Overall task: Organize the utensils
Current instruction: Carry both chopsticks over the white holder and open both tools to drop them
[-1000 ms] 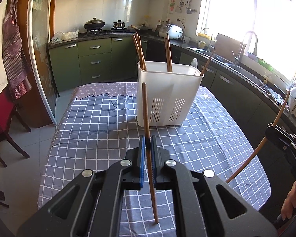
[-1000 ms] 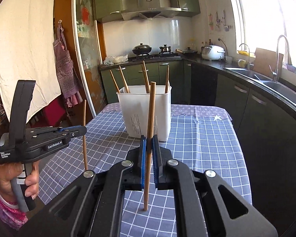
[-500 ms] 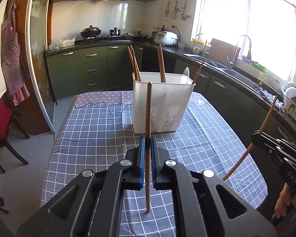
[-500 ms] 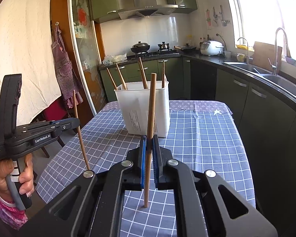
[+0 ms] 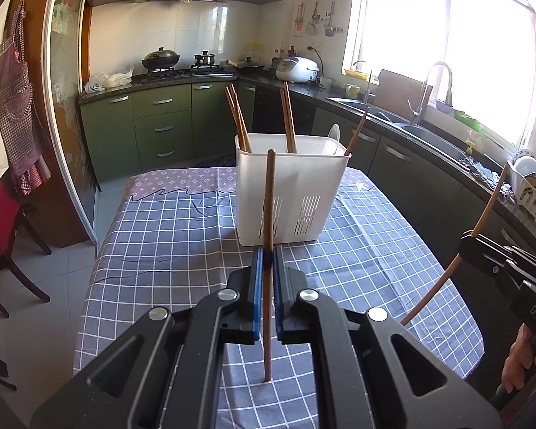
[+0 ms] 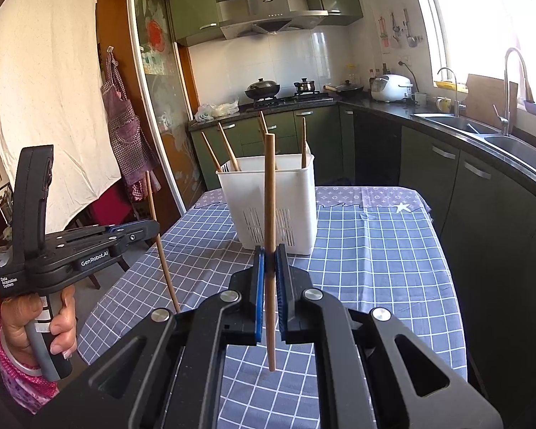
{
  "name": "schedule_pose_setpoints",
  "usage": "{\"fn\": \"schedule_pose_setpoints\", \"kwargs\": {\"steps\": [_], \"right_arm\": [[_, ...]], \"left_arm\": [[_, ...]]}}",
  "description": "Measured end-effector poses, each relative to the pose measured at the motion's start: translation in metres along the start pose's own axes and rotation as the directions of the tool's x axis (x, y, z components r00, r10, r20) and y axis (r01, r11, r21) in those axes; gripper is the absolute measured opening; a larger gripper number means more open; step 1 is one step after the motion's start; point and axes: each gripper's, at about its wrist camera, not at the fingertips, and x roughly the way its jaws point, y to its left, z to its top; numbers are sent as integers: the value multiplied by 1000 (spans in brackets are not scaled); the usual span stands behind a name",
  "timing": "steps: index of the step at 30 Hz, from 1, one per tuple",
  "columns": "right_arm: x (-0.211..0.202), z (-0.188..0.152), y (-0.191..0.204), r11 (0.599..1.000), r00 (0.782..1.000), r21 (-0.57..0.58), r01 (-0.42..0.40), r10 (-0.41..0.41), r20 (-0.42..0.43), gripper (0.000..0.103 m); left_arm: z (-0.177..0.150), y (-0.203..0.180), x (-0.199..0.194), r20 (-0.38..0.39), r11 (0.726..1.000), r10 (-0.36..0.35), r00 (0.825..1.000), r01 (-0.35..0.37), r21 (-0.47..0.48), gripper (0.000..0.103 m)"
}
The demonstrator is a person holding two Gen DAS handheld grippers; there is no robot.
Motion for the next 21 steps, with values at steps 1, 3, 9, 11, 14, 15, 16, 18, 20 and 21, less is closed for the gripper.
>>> {"fn": "schedule_pose_setpoints", "kwargs": {"steps": [1,3,9,11,14,15,16,18,20,21], "right_arm": [[0,1,1,1000,1000,-2,-3,3,2,7],[1,3,2,1000,1000,-6,-8,8,4,7],[-3,19,7,999,999,-27,-21,22,28,7],[-3,26,9,999,999,-33,-26,27,37,7],[-4,34,11,999,998,-36,-37,39,48,7],[-4,38,12,998,998,-37,-42,44,50,7],[-3,42,12,998,997,-37,-44,46,54,7],[-3,53,12,998,996,-40,-52,55,66,7],[-4,65,14,997,995,-48,-60,64,81,7],[-5,72,16,996,994,-57,-63,68,90,7]], "left_arm": [[0,0,0,0,1000,0,1000,0,1,5],[2,0,0,1,1000,-2,1000,2,2,5],[8,-1,-4,17,1000,-9,1000,9,15,5],[12,-2,-6,22,1000,-14,1000,14,19,5],[19,-3,-9,30,999,-24,999,23,26,5],[22,-3,-10,34,999,-25,999,24,29,5],[26,-3,-11,38,999,-25,999,24,33,5],[34,-5,-14,48,999,-28,998,26,43,5],[44,-5,-18,55,998,-37,998,34,47,5],[50,-5,-20,59,998,-43,997,40,51,5]]}}
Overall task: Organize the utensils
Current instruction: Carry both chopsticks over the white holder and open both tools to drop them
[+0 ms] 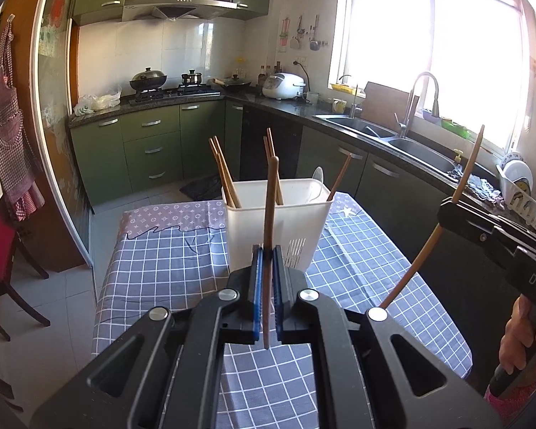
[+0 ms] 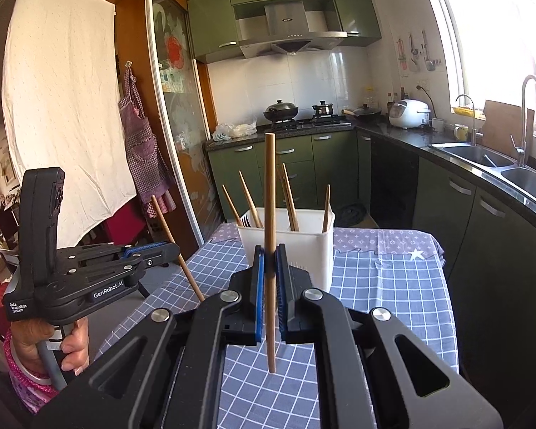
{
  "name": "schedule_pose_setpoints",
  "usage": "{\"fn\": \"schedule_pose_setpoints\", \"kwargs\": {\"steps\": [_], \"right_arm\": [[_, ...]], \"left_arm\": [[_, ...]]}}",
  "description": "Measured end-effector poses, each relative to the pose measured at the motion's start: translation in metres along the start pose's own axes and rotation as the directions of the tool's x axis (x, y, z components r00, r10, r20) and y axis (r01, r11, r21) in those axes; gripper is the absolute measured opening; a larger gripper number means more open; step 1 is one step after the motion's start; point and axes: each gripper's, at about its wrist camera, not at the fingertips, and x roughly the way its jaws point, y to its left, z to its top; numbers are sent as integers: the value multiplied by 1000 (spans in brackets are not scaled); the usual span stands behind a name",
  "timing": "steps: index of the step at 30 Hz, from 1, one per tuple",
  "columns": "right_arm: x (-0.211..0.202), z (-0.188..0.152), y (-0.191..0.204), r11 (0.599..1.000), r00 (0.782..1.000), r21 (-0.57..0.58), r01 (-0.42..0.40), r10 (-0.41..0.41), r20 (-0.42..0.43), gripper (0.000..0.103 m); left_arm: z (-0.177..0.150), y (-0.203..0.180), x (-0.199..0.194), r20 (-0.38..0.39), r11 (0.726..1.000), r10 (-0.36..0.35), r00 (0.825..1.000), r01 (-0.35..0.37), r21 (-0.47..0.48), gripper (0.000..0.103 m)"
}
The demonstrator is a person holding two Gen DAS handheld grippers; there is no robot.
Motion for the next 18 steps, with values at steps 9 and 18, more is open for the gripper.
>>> {"fn": "schedule_pose_setpoints", "kwargs": {"steps": [9,18], "right_arm": [[2,78,5,1000,988,-22,-18,22,156,7],[52,142,-7,999,971,-9,32,-29,235,7]], "left_arm": [[64,-5,-26,94,998,-25,995,20,54,5],[137,-7,-20,234,998,-13,972,-3,67,5]]}}
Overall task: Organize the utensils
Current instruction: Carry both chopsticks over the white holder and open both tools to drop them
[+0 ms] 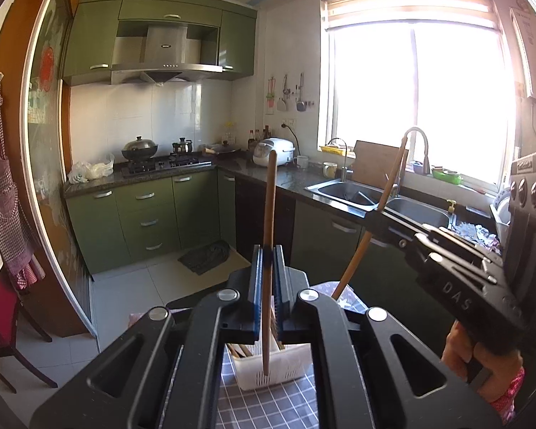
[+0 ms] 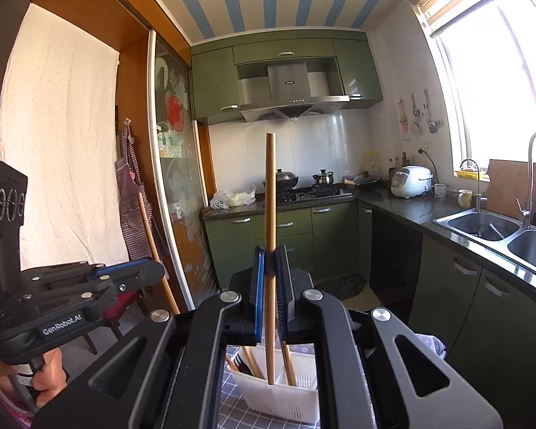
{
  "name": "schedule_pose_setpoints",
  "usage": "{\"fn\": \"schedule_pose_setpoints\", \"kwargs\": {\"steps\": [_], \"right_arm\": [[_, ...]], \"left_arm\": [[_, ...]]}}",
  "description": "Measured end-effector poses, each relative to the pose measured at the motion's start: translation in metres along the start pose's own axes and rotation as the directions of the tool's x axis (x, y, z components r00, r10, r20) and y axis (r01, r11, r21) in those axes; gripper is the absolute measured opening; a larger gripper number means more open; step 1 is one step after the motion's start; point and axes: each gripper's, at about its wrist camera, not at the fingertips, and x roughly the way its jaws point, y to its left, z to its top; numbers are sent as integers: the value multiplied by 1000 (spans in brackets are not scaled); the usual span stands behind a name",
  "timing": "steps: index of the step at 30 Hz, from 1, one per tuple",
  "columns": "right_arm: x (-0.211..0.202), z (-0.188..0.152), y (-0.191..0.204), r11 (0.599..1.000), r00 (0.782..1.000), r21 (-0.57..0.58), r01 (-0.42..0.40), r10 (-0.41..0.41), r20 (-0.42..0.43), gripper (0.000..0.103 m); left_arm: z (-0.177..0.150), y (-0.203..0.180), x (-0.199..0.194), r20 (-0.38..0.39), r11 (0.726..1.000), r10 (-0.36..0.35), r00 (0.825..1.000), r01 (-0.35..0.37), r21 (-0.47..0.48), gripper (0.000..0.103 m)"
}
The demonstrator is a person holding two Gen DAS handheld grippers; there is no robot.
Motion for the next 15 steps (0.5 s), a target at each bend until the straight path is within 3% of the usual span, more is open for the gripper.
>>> {"fn": "schedule_pose_setpoints", "kwargs": {"steps": [7,15], "right_arm": [[64,-22,-15,998,995,2,60,-59,-84,7],[96,-65,-17,997,982,-20,72,-74,-172,7]], "left_arm": [[-2,5,65,-34,999,37,999,-38,-15,5],[-54,15,111,-137,996,76,988,-81,-32,5]]}}
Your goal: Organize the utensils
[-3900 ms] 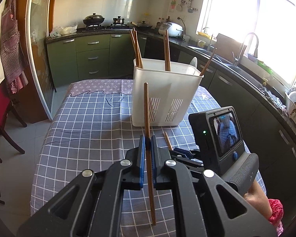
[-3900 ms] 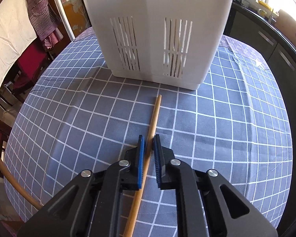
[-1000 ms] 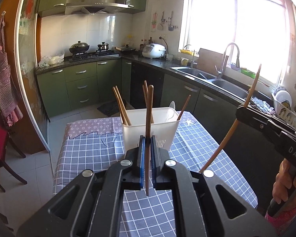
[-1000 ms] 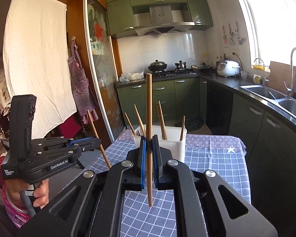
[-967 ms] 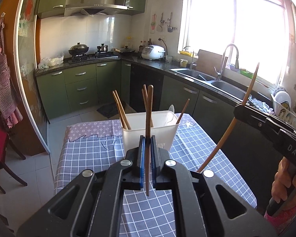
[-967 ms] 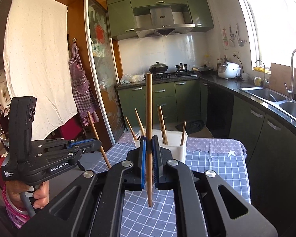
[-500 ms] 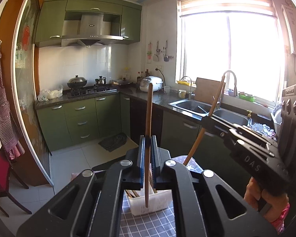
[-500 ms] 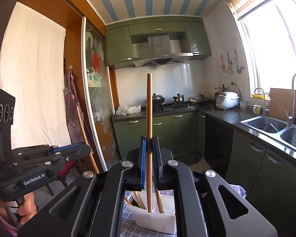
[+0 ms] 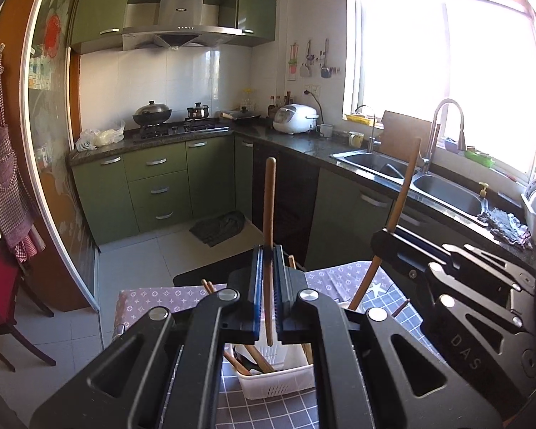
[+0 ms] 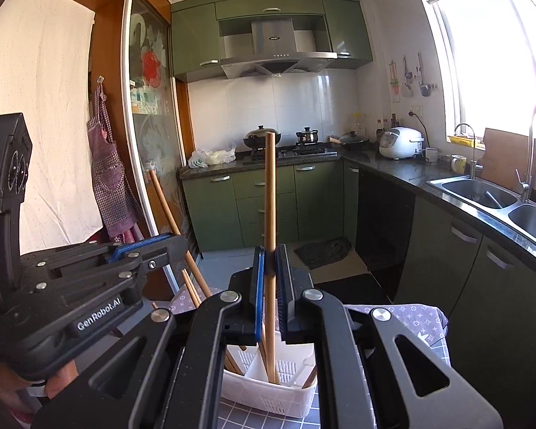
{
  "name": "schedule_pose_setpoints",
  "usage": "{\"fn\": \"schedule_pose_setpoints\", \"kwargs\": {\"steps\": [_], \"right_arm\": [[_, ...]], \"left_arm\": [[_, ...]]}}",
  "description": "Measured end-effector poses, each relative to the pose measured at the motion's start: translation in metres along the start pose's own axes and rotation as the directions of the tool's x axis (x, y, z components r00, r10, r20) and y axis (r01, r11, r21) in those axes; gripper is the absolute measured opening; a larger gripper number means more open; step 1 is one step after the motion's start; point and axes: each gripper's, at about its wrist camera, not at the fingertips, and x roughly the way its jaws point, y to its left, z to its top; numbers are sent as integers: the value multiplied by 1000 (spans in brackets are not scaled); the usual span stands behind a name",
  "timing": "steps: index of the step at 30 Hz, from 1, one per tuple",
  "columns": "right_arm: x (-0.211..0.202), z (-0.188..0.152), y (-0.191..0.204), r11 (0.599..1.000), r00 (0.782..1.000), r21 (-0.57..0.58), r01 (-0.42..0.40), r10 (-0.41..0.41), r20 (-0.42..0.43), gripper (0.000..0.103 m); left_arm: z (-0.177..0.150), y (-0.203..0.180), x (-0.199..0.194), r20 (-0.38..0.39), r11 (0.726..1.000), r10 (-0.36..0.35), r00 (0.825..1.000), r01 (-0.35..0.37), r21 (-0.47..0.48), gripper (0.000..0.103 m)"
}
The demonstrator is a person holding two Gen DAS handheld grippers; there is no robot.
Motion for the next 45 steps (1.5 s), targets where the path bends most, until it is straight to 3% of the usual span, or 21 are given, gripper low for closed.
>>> {"fn": "schedule_pose_setpoints", "kwargs": {"steps": [16,18,20,23,26,28,32,37,42,45], "right_arm": [[36,-35,11,999,997,-22,30,-32,-75,7],[33,-33,16,999,997,-18,28,-29,-66,21],[24,-31,18,1000,998,-15,25,-25,-50,22],[-3,-28,20,1000,1000,-12,13,-13,-13,23],[-37,-29,20,1000,1000,-7,5,-5,31,32],[-65,-34,16,1000,998,1,6,-6,55,40],[-115,-61,7,999,997,16,31,-32,67,50],[-167,-111,1,998,998,35,49,-50,40,69],[-201,-151,9,998,998,34,49,-50,31,98],[-216,-165,15,998,998,25,53,-53,29,98]], "left_arm": [[-42,0,29,-90,1000,27,996,-27,-1,5],[-43,1,27,-86,1000,31,996,-31,-1,6],[-43,2,23,-85,999,32,996,-33,-2,6],[-42,1,13,-76,999,31,997,-32,-7,17],[-42,2,-6,-50,999,30,998,-30,-12,25],[-45,1,-22,-29,999,40,999,-41,-10,43],[-61,-1,-58,6,998,59,998,-59,-12,60],[-99,-2,-98,19,996,89,996,-89,-12,95],[-137,-2,-126,11,988,155,988,-155,8,96],[-152,2,-140,-9,991,134,991,-135,-25,96]]}}
